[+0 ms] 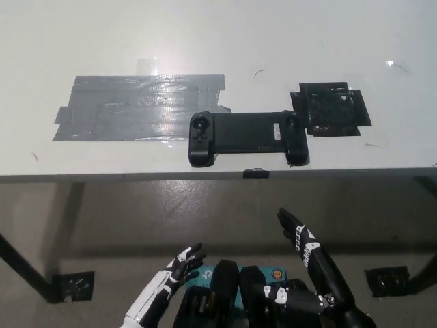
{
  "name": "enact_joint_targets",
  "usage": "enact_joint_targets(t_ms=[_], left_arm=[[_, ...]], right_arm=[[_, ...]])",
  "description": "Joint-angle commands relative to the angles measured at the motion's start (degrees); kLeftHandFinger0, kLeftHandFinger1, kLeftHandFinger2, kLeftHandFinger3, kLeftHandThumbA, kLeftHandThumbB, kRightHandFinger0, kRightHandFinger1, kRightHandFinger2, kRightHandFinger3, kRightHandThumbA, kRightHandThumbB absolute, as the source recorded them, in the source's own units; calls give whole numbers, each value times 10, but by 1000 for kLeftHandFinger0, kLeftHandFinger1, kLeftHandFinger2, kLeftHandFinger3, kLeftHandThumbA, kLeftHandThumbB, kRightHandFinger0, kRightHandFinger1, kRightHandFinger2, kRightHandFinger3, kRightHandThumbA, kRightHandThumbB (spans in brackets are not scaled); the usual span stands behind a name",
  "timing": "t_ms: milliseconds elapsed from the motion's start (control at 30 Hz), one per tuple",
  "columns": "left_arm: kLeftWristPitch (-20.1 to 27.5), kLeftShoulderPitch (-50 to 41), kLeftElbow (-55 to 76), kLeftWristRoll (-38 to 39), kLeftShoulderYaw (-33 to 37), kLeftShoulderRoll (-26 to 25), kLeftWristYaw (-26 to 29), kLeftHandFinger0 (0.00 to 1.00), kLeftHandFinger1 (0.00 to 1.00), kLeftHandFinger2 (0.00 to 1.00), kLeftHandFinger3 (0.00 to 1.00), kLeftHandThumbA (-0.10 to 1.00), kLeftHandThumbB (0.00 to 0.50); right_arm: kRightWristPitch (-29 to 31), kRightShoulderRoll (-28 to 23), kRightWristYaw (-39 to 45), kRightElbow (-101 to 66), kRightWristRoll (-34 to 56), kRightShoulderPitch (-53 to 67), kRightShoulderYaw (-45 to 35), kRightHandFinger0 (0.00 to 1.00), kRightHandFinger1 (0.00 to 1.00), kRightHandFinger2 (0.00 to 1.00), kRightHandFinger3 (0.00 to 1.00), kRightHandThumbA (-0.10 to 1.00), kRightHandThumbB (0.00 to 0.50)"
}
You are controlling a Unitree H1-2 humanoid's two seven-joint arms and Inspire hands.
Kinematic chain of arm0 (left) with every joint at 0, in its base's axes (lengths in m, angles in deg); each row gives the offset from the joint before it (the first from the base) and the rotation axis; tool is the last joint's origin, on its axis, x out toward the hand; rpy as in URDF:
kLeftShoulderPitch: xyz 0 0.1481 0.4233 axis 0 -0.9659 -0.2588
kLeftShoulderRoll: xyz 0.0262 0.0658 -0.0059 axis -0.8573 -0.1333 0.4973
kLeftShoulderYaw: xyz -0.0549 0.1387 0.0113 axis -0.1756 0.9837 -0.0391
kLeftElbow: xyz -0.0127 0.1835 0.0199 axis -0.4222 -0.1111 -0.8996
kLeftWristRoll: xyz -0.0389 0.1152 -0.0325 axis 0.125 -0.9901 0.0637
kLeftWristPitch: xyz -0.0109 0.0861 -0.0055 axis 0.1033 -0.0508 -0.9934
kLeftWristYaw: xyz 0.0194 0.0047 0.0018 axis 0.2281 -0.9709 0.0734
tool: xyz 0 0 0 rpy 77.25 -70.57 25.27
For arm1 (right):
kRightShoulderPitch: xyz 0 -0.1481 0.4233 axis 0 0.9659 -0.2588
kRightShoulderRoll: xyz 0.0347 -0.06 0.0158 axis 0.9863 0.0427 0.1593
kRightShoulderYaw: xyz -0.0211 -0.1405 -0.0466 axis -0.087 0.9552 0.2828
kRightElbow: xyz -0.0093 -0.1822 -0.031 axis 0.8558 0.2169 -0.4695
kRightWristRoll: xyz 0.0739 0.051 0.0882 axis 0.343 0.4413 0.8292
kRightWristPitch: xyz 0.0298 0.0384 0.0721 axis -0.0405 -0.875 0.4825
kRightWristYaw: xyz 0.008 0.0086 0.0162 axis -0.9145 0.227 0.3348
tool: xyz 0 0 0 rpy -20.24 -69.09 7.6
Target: A controller is being placed at the center of the desk near the left hand and the robot uses its left hand's index finger to press a button at the left area of the controller
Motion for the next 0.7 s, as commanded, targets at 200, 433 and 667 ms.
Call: enact_joint_targets(t_ms=[200, 433, 667], left_arm=[[234, 2, -12, -176, 27, -4, 228, 1000, 1000, 1000, 1000, 1000, 231], [234, 7, -17, -182, 46, -16, 254, 1000, 1000, 1000, 1000, 1000, 214], [234, 8, -22, -188, 71, -33, 292, 1000, 1000, 1000, 1000, 1000, 220]], right_arm=[[64, 18, -7, -20, 4, 1, 1, 1000, 1000, 1000, 1000, 960, 215], [57, 17, 1, -24, 11, 2, 3, 1000, 1000, 1000, 1000, 942, 221], [60, 19, 3, -16, 10, -1, 6, 1000, 1000, 1000, 1000, 936, 213]])
